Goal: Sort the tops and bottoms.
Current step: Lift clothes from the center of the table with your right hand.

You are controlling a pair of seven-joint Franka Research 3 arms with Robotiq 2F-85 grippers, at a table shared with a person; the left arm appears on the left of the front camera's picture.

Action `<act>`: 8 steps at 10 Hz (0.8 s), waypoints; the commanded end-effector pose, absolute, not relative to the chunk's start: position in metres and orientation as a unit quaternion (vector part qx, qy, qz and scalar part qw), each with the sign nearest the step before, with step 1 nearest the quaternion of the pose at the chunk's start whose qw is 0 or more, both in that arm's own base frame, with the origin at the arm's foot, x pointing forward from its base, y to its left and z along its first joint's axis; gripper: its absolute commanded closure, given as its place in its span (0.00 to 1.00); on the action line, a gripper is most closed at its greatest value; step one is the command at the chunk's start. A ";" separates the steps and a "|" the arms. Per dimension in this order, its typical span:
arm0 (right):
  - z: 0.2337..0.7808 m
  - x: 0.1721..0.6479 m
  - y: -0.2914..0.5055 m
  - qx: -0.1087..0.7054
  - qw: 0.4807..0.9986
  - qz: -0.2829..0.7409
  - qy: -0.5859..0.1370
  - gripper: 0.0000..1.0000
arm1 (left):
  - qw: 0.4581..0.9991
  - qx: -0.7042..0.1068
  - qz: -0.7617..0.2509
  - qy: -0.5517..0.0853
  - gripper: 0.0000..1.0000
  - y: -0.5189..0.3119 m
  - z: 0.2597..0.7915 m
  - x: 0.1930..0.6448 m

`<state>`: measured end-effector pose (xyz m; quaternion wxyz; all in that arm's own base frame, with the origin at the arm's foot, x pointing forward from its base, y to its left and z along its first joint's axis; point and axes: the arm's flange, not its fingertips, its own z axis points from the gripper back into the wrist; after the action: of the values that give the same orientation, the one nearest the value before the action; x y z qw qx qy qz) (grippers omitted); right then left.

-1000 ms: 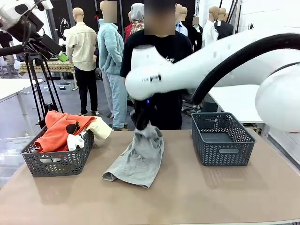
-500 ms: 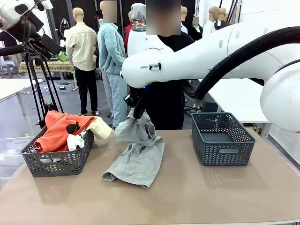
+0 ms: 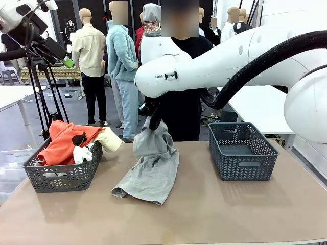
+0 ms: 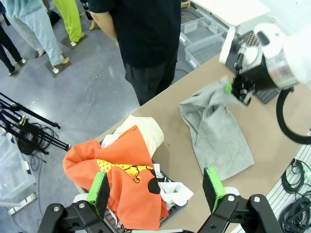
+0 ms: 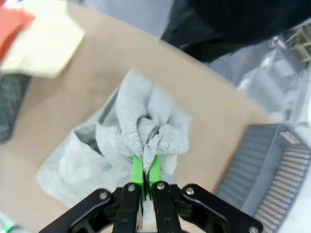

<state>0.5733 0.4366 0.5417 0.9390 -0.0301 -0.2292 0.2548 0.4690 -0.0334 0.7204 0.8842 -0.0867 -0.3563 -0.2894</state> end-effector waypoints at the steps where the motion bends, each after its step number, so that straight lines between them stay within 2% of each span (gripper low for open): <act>1: 0.633 0.588 0.440 -0.112 0.905 0.216 -0.349 1.00 | 0.886 -0.086 -0.289 -0.354 0.00 -0.033 0.721 0.468; 4: 0.733 0.591 0.448 -0.141 0.846 0.219 -0.464 1.00 | 0.886 -0.086 -0.289 -0.354 0.00 -0.033 0.721 0.468; 6: 0.764 0.587 0.457 -0.139 0.825 0.225 -0.500 1.00 | 0.886 -0.086 -0.289 -0.354 0.00 -0.033 0.721 0.468; 8: 0.771 0.581 0.463 -0.131 0.812 0.228 -0.521 1.00 | 0.886 -0.086 -0.289 -0.354 0.00 -0.033 0.721 0.468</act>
<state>0.5618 0.4455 0.7516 0.8252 -0.1231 -0.5023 0.2273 0.4690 -0.0335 0.7204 0.8841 -0.0867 -0.3564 -0.2894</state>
